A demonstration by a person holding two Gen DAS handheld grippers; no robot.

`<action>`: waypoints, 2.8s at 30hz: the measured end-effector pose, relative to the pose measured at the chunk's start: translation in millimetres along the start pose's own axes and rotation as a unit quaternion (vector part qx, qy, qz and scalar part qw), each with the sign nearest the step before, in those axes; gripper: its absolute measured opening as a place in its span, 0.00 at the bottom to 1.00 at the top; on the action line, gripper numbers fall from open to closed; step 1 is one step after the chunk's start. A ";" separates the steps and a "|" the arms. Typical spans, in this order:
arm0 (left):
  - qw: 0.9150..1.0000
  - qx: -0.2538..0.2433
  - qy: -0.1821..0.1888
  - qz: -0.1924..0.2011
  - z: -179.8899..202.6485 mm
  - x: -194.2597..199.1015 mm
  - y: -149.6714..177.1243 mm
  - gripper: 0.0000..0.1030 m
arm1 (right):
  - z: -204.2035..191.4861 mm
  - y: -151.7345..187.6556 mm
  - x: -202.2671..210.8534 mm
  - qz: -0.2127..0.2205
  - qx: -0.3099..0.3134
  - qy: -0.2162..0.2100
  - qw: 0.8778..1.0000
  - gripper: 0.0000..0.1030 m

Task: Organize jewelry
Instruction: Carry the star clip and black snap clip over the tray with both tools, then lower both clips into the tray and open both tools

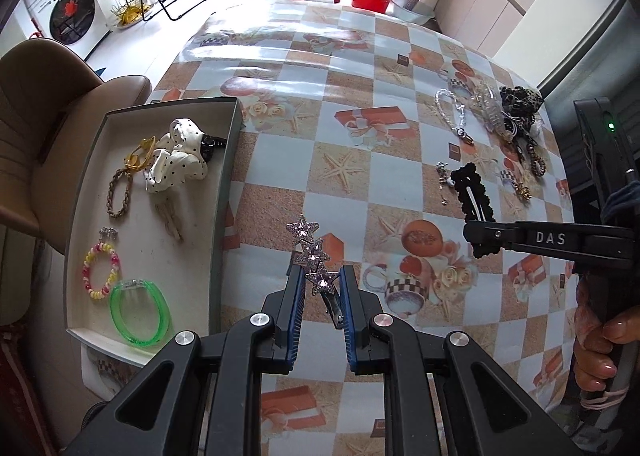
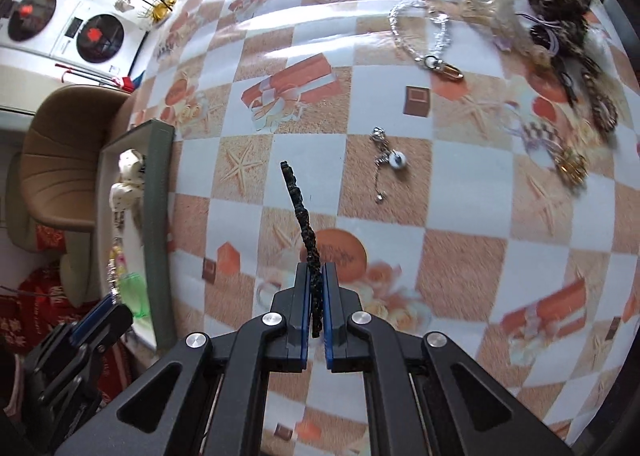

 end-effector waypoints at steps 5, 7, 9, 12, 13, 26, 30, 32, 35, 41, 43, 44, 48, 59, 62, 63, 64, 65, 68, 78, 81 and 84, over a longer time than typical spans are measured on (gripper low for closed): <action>1.000 0.002 -0.002 0.007 1.6 15.8 4.5 0.20 | -4.4 10.8 21.3 0.002 0.002 -0.018 1.000 0.06; 1.000 0.005 -0.004 0.009 0.4 20.9 6.1 0.20 | -8.9 15.7 26.9 0.002 0.007 -0.025 1.000 0.06; 1.000 0.009 -0.009 0.011 -3.2 26.7 8.3 0.20 | -12.0 19.3 30.8 0.001 0.011 -0.031 0.999 0.06; 1.000 0.018 -0.014 0.012 -11.2 32.3 11.5 0.20 | -19.0 24.0 34.0 0.000 0.021 -0.040 0.999 0.06; 1.000 0.021 -0.015 0.011 -14.2 33.1 12.7 0.20 | -21.3 25.2 34.0 -0.001 0.024 -0.041 0.999 0.06; 1.000 0.018 -0.003 0.015 -74.1 28.3 16.3 0.20 | -63.2 41.6 19.8 0.012 0.024 -0.045 0.999 0.06; 1.000 0.009 0.007 0.022 -99.9 24.0 16.0 0.20 | -88.1 48.8 5.1 0.018 0.022 -0.043 0.999 0.06; 1.000 0.006 0.010 0.021 -114.2 20.0 18.1 0.20 | -103.0 52.4 -5.0 0.019 0.025 -0.038 0.999 0.06; 1.000 0.004 0.011 0.023 -134.2 15.8 21.4 0.20 | -125.5 56.7 -19.4 0.020 0.026 -0.038 0.999 0.06; 1.000 0.014 0.006 0.023 -176.3 7.0 28.0 0.20 | -171.0 63.7 -52.3 0.005 0.045 -0.042 0.998 0.06; 1.000 0.021 0.006 0.020 -187.1 3.0 29.7 0.20 | -184.9 66.0 -63.7 -0.004 0.055 -0.042 0.998 0.06; 0.999 0.026 0.005 0.020 -193.4 0.5 30.7 0.20 | -189.8 66.8 -67.7 -0.007 0.058 -0.042 0.997 0.06; 0.999 0.040 0.004 0.016 -207.8 -7.1 34.3 0.20 | -207.4 70.0 -85.2 -0.025 0.073 -0.038 0.996 0.06; 0.999 0.042 0.004 0.001 -214.8 -36.1 32.4 0.20 | -209.8 70.3 -129.0 -0.073 0.062 -0.030 0.995 0.06; 0.999 0.036 0.003 0.002 -212.3 -45.1 25.3 0.20 | -206.8 66.8 -141.3 -0.086 0.054 -0.027 0.994 0.06; 0.999 0.034 0.001 0.002 -211.8 -49.1 22.5 0.20 | -205.3 64.9 -146.4 -0.091 0.049 -0.028 0.994 0.06; 0.999 0.032 0.000 0.002 -211.1 -52.6 19.9 0.20 | -204.0 61.8 -150.7 -0.095 0.045 -0.028 0.994 0.06; 1.000 0.030 -0.001 0.001 -210.0 -57.6 16.3 0.20 | -202.8 59.5 -154.5 -0.097 0.043 -0.028 0.994 0.06; 1.000 0.024 -0.003 0.001 -208.4 -67.8 9.1 0.20 | -201.7 49.2 -166.5 -0.103 0.034 -0.025 0.994 0.06; 1.000 0.020 -0.016 -0.011 -204.5 -103.5 -6.9 0.20 | -198.3 9.7 -187.3 -0.097 0.034 -0.006 0.995 0.05; 0.999 0.021 -0.020 -0.017 -204.6 -113.4 -6.6 0.20 | -196.0 0.6 -194.2 -0.095 0.030 -0.001 0.995 0.05; 0.999 0.022 -0.024 -0.022 -205.3 -121.2 -5.1 0.20 | -192.7 -3.9 -201.7 -0.098 0.028 0.006 0.995 0.05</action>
Point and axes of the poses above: each gripper's, at about its wrist camera, not at the fingertips, and x roughly against the way its jaws point, z to its right, y to its underside, the point moved 8 cm from there along -x, roughly the way its jaws point, and after that the axes turned 14 degrees about -y, right-handed, at the moved point
